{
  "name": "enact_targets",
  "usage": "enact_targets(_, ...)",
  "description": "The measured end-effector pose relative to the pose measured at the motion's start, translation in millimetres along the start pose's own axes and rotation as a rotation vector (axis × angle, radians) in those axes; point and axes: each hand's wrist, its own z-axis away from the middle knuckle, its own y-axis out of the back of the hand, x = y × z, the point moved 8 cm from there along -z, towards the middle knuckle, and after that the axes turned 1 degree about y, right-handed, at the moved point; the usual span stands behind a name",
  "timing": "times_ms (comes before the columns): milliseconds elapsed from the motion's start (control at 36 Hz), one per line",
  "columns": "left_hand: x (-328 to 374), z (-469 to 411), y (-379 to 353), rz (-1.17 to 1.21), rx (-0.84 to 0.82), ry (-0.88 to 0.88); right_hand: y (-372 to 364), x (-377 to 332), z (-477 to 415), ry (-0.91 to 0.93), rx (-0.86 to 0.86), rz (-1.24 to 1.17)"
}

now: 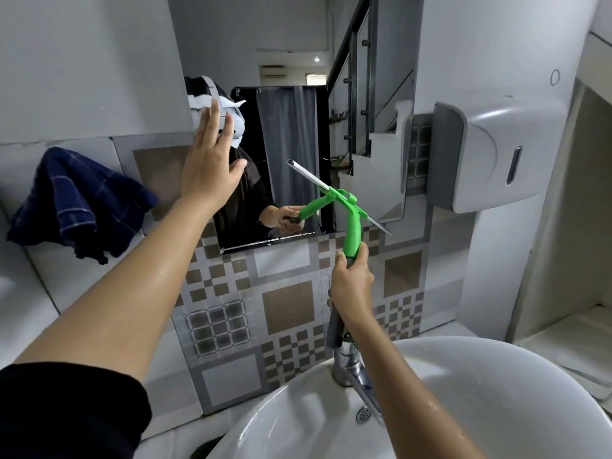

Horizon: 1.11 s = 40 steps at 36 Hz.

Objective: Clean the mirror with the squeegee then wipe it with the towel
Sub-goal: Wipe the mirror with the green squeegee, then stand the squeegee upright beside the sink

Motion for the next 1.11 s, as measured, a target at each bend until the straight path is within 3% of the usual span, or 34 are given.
enact_targets(444, -1.3, 9.3, -1.6, -0.021, -0.025, -0.010, -57.3, 32.0, 54.5, 0.108, -0.141, 0.172)
enact_targets(917, -4.9, 63.2, -23.5, -0.027, -0.144, -0.005, -48.8, 52.4, 80.7, 0.198, -0.160, 0.362)
enact_targets(1111, 13.4, 71.8, -12.1, 0.172, -0.204, 0.059, -31.6, 23.6, 94.9, 0.327, -0.217, 0.259)
